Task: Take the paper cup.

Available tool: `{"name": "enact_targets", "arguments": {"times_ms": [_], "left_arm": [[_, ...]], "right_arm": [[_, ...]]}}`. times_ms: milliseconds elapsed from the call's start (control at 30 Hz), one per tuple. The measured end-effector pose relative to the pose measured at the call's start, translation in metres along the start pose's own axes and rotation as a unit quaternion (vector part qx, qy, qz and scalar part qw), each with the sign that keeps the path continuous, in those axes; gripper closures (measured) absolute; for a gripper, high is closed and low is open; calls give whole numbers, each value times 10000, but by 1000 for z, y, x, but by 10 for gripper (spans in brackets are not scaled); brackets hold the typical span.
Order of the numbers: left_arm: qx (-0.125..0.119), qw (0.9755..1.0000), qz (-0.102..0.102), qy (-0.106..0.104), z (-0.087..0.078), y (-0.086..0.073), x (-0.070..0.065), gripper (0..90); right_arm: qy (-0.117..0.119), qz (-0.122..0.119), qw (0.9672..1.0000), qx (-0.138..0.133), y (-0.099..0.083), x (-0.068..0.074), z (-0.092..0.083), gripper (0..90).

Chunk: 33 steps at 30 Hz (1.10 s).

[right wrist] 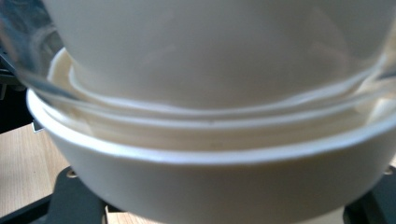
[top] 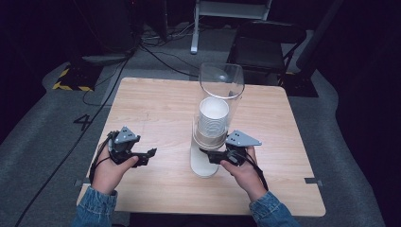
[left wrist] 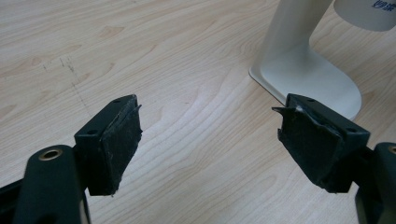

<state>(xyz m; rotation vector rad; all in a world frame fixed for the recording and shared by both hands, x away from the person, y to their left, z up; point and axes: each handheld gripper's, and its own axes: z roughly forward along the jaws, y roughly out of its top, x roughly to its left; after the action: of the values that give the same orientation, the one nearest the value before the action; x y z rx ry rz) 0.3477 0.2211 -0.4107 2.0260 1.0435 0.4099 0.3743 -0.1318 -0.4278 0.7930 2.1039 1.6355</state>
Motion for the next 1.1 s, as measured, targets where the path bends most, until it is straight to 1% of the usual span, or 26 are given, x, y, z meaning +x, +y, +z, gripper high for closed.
{"name": "enact_targets", "arguments": {"times_ms": [133,200,433,767,867,933,967,1067,1100], "left_arm": [[-4,10000,-12,-7,0,0,0,209],[-8,10000,14,6,0,0,0,209],[8,10000,-40,-21,0,-1,0,209],[10,10000,-35,-36,1,-1,0,209],[5,10000,-55,-49,2,-1,0,209],[3,10000,-51,-49,2,-1,0,208],[2,10000,-47,-51,2,-1,0,209],[5,10000,-32,-51,2,-1,0,209],[3,10000,-62,-59,2,-1,0,208]], "right_arm": [[-7,-46,10000,73,0,0,0,320],[-2,-69,10000,68,0,1,0,322],[5,-39,10000,45,-2,1,0,326],[6,-31,10000,59,-4,1,-1,327],[10,6,10000,70,-5,2,-1,328],[118,137,9997,148,-6,2,0,330],[134,172,9997,130,-8,1,1,330],[117,137,9998,132,-8,2,1,330],[109,117,9998,130,-9,2,1,330]]}}
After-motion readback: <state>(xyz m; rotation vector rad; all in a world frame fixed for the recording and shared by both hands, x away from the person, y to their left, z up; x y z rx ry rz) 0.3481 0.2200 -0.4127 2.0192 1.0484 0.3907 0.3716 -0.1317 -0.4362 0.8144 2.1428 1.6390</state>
